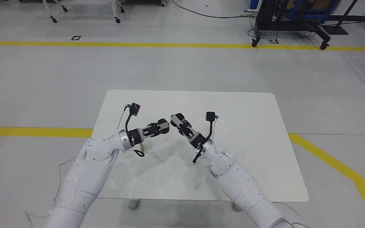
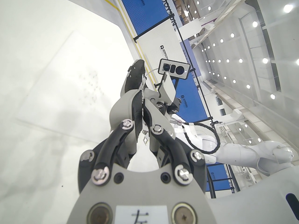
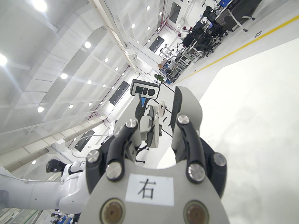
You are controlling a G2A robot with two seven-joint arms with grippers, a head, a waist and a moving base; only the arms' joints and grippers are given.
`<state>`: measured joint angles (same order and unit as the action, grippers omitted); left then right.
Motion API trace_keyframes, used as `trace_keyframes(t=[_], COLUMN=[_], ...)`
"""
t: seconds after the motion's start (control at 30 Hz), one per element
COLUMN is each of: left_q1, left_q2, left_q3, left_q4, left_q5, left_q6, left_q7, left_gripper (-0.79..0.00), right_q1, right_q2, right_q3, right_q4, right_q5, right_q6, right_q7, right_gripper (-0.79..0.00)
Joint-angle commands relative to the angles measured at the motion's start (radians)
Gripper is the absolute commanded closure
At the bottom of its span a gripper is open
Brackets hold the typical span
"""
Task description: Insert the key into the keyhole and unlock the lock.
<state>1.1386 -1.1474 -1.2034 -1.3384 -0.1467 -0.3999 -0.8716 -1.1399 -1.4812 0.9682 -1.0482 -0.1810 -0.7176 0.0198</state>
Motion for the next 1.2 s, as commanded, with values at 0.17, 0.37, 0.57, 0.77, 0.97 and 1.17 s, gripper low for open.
trace_keyframes(t=[0.17, 0.37, 0.57, 0.77, 0.97, 1.17], left_q1=[0.001, 0.011, -0.024, -0.055, -0.079, -0.083], left_q2=[0.003, 0.007, 0.023, 0.031, 0.035, 0.037], left_q3=[-0.007, -0.014, -0.038, -0.035, -0.020, -0.001], left_q4=[-0.008, -0.018, 0.011, 0.051, 0.073, 0.066], left_q5=[0.014, -0.010, -0.090, -0.154, -0.153, -0.138], left_q6=[0.004, 0.018, 0.055, 0.063, 0.049, 0.023], left_q7=[-0.004, -0.033, -0.246, -0.399, -0.452, -0.466], left_gripper=[0.000, 0.000, 0.000, 0.000, 0.000, 0.000], right_q1=[0.000, 0.002, -0.024, -0.022, 0.023, 0.026], right_q2=[0.000, 0.013, 0.064, 0.090, 0.095, 0.095], right_q3=[0.001, 0.020, 0.125, 0.162, 0.139, 0.126], right_q4=[0.000, -0.001, -0.031, -0.037, 0.015, 0.020], right_q5=[0.001, -0.025, 0.143, 0.406, 0.468, 0.514], right_q6=[0.000, 0.009, -0.028, 0.071, 0.162, 0.149], right_q7=[-0.001, 0.085, 0.411, 0.725, 0.889, 0.932], right_gripper=[-0.785, -0.785, -0.674, -0.323, -0.296, -0.302])
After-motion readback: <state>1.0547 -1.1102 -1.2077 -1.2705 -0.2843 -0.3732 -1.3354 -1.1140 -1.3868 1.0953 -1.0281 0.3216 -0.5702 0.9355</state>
